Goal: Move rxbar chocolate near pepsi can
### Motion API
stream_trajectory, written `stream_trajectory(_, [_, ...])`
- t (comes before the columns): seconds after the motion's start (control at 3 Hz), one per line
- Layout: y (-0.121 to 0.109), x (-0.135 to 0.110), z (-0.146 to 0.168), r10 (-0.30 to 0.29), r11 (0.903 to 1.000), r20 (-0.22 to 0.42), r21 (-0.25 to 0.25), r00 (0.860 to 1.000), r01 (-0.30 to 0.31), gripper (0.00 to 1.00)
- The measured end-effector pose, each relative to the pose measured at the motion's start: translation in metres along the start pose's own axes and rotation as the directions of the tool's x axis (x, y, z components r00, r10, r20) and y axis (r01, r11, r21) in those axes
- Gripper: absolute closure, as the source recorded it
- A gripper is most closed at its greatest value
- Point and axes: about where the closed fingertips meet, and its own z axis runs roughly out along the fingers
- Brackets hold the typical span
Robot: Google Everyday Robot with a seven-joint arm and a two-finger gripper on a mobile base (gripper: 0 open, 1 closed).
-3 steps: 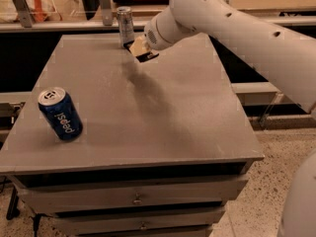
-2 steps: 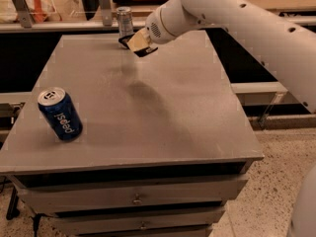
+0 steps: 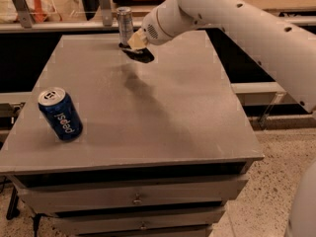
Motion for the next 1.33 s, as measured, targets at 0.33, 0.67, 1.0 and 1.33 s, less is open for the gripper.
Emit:
stream_trajectory(0.33, [0.029,0.001,0.006,-0.043,0.9979,0.005,-0.047,0.999,0.043,1.0])
stream_trajectory(0.67, [0.075,-0.003,0.014,-0.111,0.9857,0.025,-0.125,0.994,0.113,1.0])
stream_trajectory(1.0, [0.126,-0.009,0.025,-0.183,0.9562,0.048,-0.223,0.982,0.189,1.0])
stream_trajectory(1.33, [0.17,-0.016,0.031,-0.254,0.9109,0.077,-0.316,0.964,0.265,1.0])
